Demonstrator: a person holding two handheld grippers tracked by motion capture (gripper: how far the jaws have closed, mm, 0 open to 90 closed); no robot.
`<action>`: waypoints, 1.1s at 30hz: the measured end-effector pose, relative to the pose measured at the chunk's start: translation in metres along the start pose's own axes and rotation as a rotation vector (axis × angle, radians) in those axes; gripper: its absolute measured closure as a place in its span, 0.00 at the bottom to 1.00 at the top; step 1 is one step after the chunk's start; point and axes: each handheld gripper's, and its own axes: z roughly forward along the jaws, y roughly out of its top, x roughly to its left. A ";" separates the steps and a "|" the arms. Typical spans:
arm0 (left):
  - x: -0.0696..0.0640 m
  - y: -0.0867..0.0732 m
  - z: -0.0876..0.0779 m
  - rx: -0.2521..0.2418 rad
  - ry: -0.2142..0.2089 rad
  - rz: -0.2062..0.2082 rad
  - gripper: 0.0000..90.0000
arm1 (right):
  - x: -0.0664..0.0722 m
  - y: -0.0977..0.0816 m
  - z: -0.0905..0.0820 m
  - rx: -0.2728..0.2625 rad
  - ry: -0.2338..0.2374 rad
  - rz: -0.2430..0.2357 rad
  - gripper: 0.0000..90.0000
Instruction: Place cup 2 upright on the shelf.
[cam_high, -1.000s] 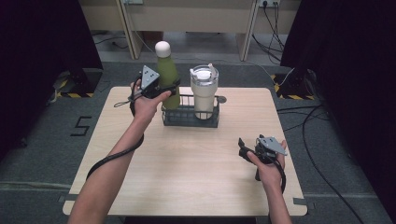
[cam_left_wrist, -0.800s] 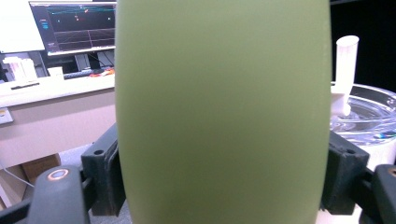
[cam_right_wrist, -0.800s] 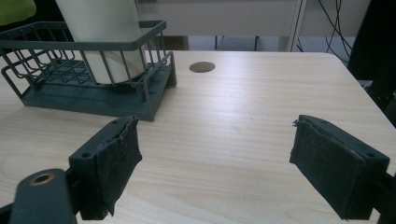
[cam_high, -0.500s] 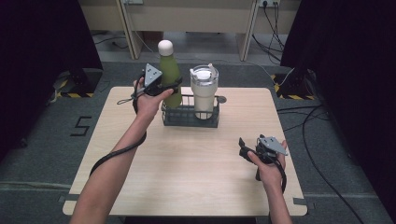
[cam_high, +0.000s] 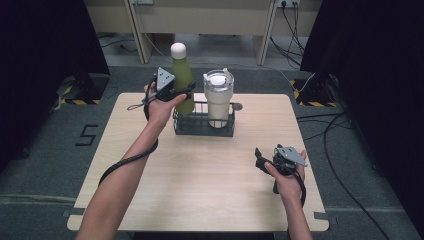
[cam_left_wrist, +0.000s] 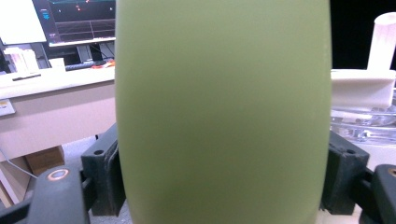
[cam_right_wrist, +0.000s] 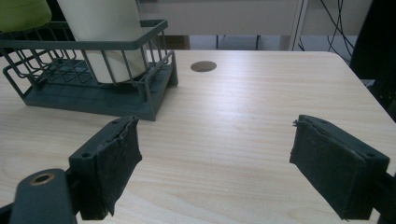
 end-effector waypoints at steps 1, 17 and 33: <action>0.001 0.000 0.001 -0.001 0.002 -0.001 0.23 | 0.000 0.000 0.000 0.001 0.000 -0.001 0.17; -0.001 -0.006 0.012 0.019 -0.004 -0.008 0.23 | 0.000 -0.001 0.001 0.002 0.004 -0.002 0.17; -0.003 -0.021 0.020 0.051 -0.005 -0.026 0.23 | 0.000 -0.001 0.001 0.004 0.007 -0.005 0.17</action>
